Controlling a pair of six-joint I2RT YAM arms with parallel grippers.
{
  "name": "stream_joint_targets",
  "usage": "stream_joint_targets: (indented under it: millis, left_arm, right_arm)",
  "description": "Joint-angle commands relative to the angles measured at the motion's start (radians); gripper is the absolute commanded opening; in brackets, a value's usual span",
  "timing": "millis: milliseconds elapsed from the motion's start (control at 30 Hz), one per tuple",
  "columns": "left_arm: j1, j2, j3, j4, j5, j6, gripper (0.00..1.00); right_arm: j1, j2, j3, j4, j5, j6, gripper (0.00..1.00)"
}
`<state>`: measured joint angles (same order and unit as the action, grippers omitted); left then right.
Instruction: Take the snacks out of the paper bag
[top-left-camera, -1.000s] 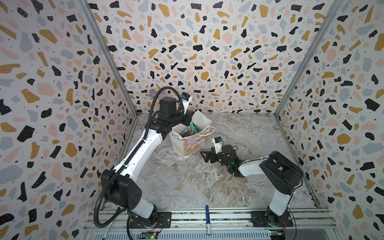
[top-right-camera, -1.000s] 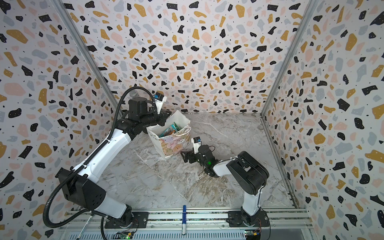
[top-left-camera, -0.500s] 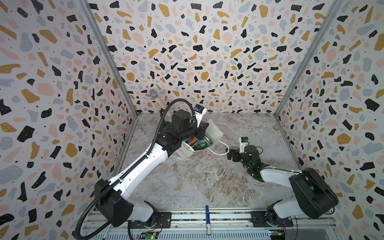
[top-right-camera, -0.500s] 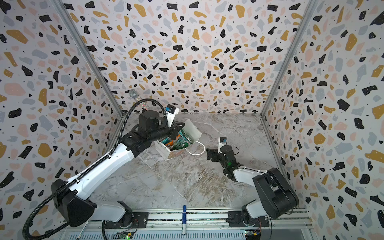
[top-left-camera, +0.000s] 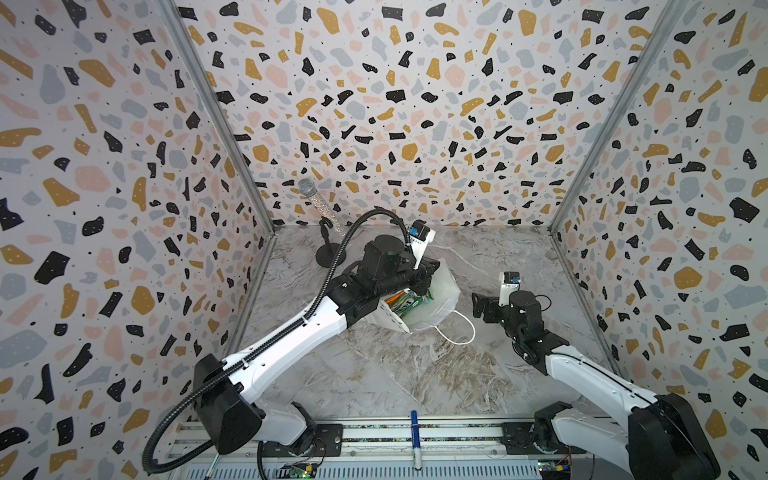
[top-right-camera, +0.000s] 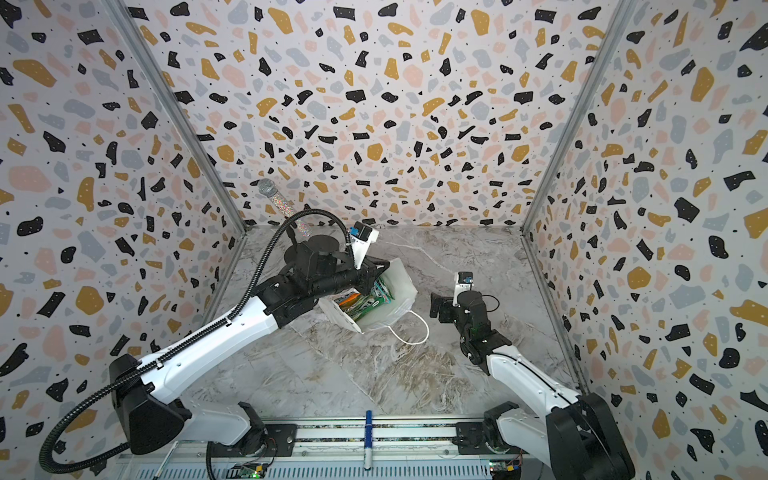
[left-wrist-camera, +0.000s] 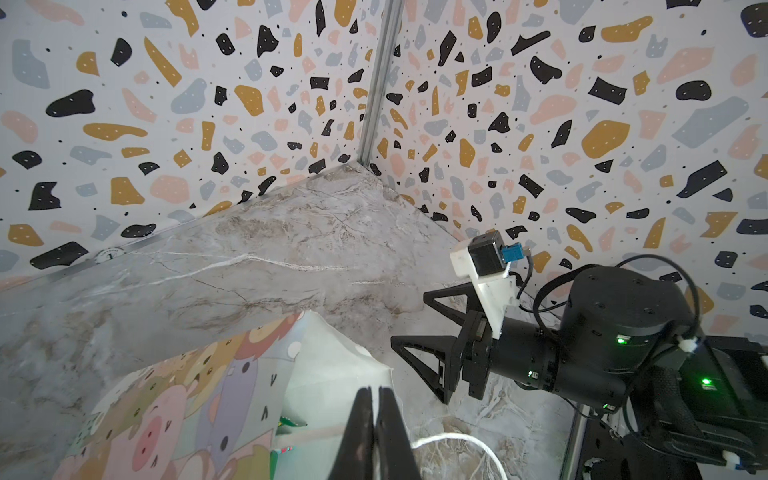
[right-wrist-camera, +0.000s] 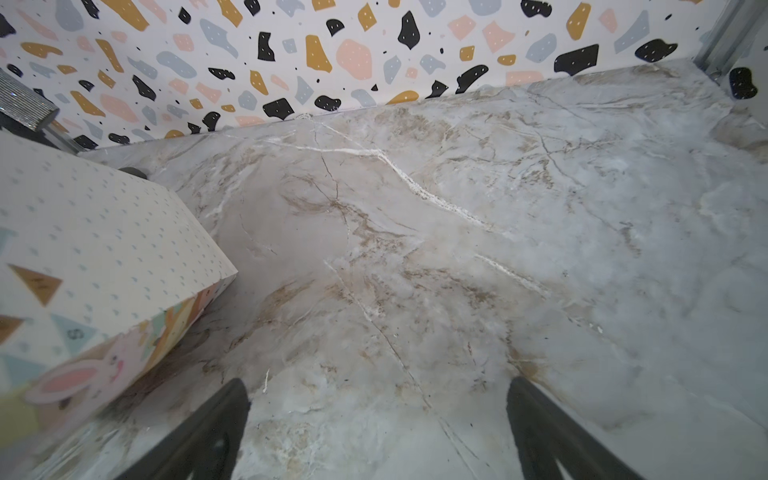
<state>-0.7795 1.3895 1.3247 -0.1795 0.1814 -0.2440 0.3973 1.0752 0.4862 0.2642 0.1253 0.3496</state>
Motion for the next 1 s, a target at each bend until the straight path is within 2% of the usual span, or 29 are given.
stream_joint_targets:
  millis: [0, 233, 367, 500, 633, 767, 967]
  left_arm:
    - [-0.009, -0.007, -0.014, 0.034, 0.000, -0.006, 0.00]
    - [-0.009, -0.029, -0.019, 0.014, -0.021, 0.029, 0.00]
    - [-0.009, -0.034, -0.014, 0.000, -0.007, 0.031, 0.00]
    - [-0.010, -0.041, -0.015, -0.003, 0.007, 0.028, 0.00]
    - [-0.010, -0.045, -0.018, 0.002, 0.007, 0.028, 0.00]
    - [-0.010, -0.054, -0.014, -0.004, 0.004, 0.034, 0.00]
    - [-0.010, -0.081, -0.022, -0.012, -0.021, 0.071, 0.00]
  right_arm:
    - [-0.003, -0.074, 0.067, -0.080, -0.066, -0.038, 0.98]
    - [0.010, -0.201, 0.105, -0.077, -0.353, -0.089, 0.97]
    - [0.070, -0.216, 0.146, -0.068, -0.476, -0.121, 0.96]
    - [0.177, -0.166, 0.198, -0.060, -0.469, -0.151, 0.95]
    - [0.269, -0.055, 0.252, -0.071, -0.401, -0.173, 0.90]
    - [0.317, 0.042, 0.259, -0.068, -0.388, -0.193, 0.86]
    - [0.353, 0.127, 0.246, -0.079, -0.308, -0.200, 0.81]
